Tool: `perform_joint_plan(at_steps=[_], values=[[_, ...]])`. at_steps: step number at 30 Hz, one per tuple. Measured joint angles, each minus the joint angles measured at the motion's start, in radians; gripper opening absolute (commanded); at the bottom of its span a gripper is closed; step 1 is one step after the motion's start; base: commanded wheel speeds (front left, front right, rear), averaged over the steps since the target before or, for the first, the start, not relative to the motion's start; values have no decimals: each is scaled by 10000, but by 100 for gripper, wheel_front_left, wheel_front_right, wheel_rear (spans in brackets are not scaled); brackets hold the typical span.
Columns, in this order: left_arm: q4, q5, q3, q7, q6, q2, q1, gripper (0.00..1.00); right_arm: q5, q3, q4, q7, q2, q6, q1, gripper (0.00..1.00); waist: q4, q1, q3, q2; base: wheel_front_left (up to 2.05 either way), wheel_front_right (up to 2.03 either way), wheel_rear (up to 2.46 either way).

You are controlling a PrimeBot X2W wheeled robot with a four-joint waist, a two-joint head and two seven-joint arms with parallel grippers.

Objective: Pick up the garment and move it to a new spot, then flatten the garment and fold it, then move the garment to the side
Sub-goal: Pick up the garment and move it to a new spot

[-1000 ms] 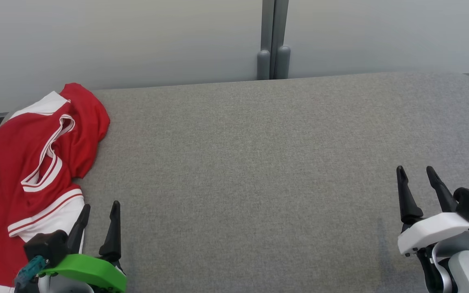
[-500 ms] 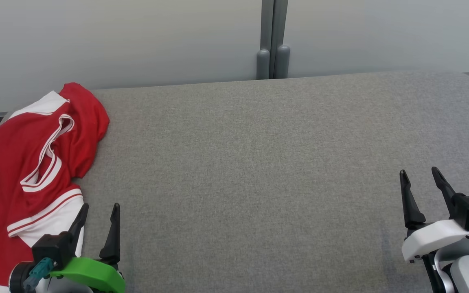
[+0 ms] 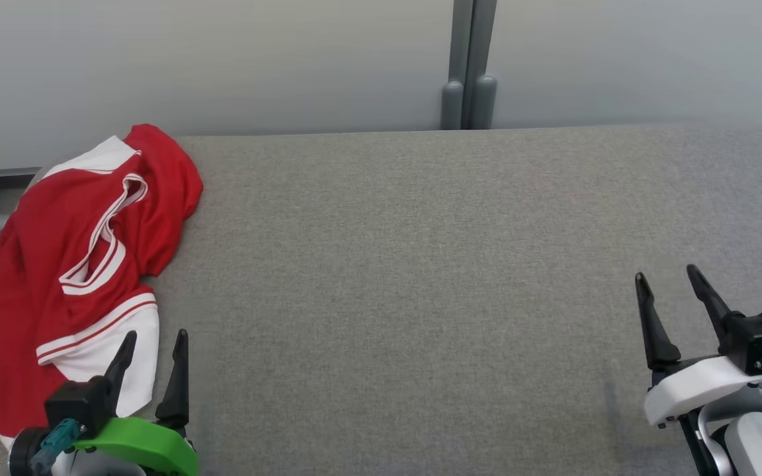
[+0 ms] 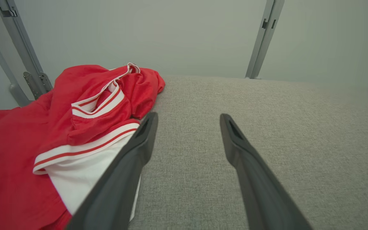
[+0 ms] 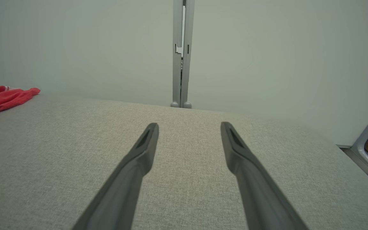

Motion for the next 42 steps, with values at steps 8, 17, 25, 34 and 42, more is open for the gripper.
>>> perform_joint_plan(at_steps=[8, 17, 25, 34, 42], values=[[17, -31, 761, 0, 176, -38, 35, 100, -347, 901, -107, -4, 322, 608, -152, 100, 801, 0, -48, 0, 0, 0, 0], [96, -113, 1440, 0, 280, 2, 295, 100, -709, 1699, -130, -15, 842, 982, -539, 100, 1989, 0, -141, 0, 0, 0, 0], [307, -556, 1856, -2, 334, -27, 294, 100, -855, 2031, -79, -17, 922, 1145, -884, 100, 2295, 0, 10, 0, 0, 0, 0], [1492, -1841, 2376, 614, 500, -353, -500, 100, -1037, 2105, -84, -17, 811, 1225, -1163, 100, 1986, 0, 818, 0, 0, 0, 0], [2638, -2199, 2865, 1628, 1087, -255, -1470, 100, -1135, 2080, -196, -42, 769, 1233, -1771, 100, 1504, 0, 1677, 0, 0, 0, 0]])
